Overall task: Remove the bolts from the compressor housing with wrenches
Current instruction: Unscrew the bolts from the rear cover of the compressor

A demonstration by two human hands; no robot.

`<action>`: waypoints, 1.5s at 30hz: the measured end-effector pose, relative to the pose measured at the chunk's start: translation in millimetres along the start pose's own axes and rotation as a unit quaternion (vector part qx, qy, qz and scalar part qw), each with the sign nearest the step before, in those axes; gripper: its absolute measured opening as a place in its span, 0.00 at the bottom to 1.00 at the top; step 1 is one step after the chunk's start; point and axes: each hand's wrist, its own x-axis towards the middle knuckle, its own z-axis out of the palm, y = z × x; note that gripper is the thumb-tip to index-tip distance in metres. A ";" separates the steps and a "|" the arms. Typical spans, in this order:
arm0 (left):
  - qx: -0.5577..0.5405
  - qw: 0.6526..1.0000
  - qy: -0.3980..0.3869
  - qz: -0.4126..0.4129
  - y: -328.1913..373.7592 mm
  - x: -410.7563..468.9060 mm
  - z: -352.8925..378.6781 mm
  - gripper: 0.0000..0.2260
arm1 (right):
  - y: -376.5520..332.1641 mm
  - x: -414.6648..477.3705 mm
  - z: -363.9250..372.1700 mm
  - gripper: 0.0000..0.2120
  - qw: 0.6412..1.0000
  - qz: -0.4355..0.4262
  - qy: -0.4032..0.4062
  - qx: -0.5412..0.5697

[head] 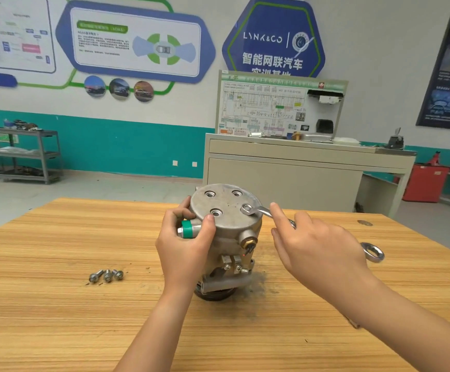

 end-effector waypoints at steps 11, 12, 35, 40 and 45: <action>-0.031 0.999 -0.019 -0.022 -8.3 13.4 -4.8 0.08 | 43.2 26.1 76.5 0.15 0.979 -0.016 0.169 0.112; -0.031 0.999 -0.019 -0.024 -8.4 14.3 -5.5 0.08 | 43.5 34.7 81.6 0.14 0.979 -0.018 0.167 0.115; -0.041 0.999 0.021 0.005 -8.9 7.4 -3.7 0.04 | 25.5 2.7 0.2 0.20 0.969 0.081 -0.107 0.206; -0.046 0.999 0.029 0.003 -8.2 5.1 -2.2 0.04 | 26.1 -15.4 -7.0 0.24 0.966 0.076 -0.200 0.147; -0.037 0.999 0.022 -0.001 -7.3 5.0 -2.2 0.05 | 20.1 -3.5 -13.3 0.24 0.971 0.051 -0.211 0.101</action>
